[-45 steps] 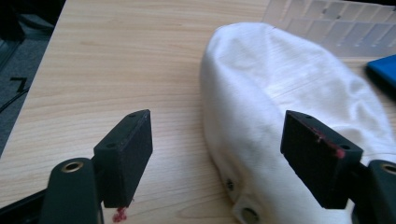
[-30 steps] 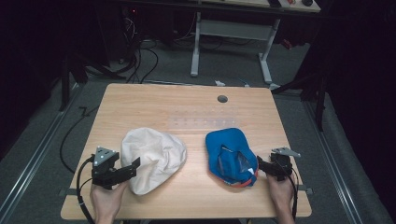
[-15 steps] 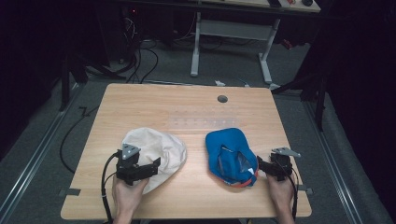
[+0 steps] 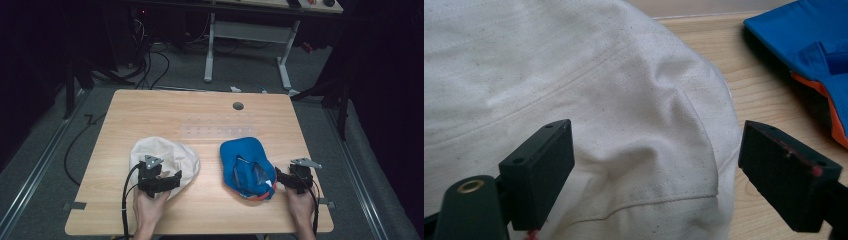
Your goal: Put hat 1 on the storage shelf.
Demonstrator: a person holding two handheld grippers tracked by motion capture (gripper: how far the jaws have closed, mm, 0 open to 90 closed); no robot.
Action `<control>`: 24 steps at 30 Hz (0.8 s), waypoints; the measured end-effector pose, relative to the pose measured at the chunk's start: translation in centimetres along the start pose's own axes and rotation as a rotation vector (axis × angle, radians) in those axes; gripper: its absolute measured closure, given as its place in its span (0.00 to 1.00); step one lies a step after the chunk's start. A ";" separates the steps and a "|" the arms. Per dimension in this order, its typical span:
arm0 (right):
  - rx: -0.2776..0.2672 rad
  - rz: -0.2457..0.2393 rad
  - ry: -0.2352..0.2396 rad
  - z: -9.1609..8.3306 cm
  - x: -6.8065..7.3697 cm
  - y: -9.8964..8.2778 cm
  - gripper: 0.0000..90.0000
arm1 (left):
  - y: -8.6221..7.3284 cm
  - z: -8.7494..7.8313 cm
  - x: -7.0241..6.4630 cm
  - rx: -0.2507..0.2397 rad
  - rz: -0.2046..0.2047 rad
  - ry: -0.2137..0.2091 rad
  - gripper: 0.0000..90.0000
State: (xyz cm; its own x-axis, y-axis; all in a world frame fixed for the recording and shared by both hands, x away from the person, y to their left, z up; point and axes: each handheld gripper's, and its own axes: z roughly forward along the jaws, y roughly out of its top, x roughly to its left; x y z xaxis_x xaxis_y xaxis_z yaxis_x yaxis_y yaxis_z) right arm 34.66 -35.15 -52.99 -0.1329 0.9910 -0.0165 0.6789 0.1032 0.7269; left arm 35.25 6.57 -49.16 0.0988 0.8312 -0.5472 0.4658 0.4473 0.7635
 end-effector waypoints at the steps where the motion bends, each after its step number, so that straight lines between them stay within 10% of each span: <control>1: 0.000 0.000 0.000 0.0 0.0 0.0 0.39 | -0.1 0.1 0.0 0.002 0.000 0.003 0.17; 24: -0.002 0.000 -0.001 0.0 0.0 0.0 0.40 | -2.1 3.1 1.6 0.105 -0.063 0.036 0.22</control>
State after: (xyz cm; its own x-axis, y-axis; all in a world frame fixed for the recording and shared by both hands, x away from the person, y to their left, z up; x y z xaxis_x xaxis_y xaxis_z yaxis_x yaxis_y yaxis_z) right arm 34.66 -35.13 -53.01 -0.1323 0.9911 -0.0176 0.6773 0.1034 0.7284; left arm 37.11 5.92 -52.72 0.0355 0.8146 -0.5790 0.5595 0.4638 0.6868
